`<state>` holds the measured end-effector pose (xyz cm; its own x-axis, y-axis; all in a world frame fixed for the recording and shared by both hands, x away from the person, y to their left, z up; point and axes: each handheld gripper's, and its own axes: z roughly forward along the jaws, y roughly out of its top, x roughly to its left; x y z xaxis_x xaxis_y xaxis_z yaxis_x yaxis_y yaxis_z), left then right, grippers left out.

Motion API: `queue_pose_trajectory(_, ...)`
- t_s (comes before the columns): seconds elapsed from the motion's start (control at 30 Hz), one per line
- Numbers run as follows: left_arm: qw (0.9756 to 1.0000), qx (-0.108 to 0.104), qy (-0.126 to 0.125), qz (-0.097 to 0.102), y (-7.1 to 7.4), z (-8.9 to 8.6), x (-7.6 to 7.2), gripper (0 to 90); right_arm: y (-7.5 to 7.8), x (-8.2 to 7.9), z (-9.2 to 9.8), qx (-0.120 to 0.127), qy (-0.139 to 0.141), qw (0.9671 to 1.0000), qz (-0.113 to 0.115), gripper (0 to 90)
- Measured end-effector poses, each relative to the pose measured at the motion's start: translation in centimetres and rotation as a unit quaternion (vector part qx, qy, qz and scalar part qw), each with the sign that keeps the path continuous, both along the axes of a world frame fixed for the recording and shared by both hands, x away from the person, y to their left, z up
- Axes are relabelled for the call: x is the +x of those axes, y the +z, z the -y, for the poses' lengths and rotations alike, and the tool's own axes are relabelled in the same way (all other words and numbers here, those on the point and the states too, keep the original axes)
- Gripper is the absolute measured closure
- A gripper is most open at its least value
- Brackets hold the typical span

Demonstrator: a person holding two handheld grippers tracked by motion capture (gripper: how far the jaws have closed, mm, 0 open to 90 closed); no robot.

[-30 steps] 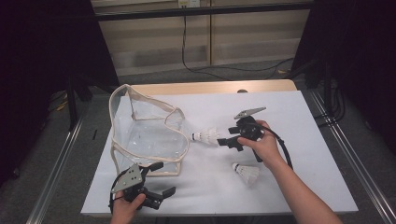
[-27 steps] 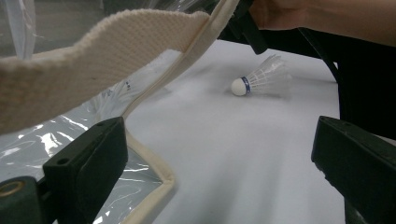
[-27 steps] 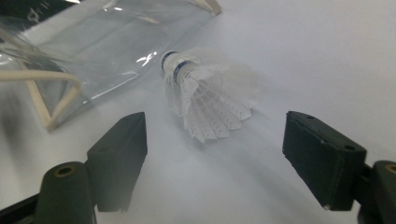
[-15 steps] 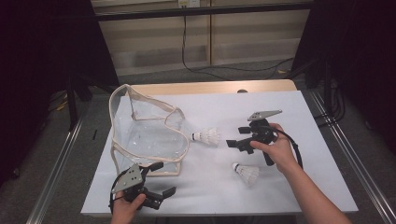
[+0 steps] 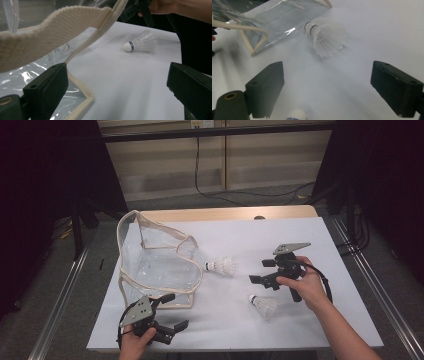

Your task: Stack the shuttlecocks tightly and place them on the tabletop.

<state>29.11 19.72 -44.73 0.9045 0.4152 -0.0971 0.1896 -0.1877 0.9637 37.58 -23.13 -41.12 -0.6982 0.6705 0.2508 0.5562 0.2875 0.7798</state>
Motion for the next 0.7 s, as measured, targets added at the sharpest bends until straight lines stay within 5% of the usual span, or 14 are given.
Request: queue_pose_trajectory(0.7, 1.0, -0.001, 0.0, 0.0, 0.0, 0.0, 0.0, 3.9, -0.6, -1.8, 2.1, 0.002, 0.004, 1.0, 0.002, 10.8)
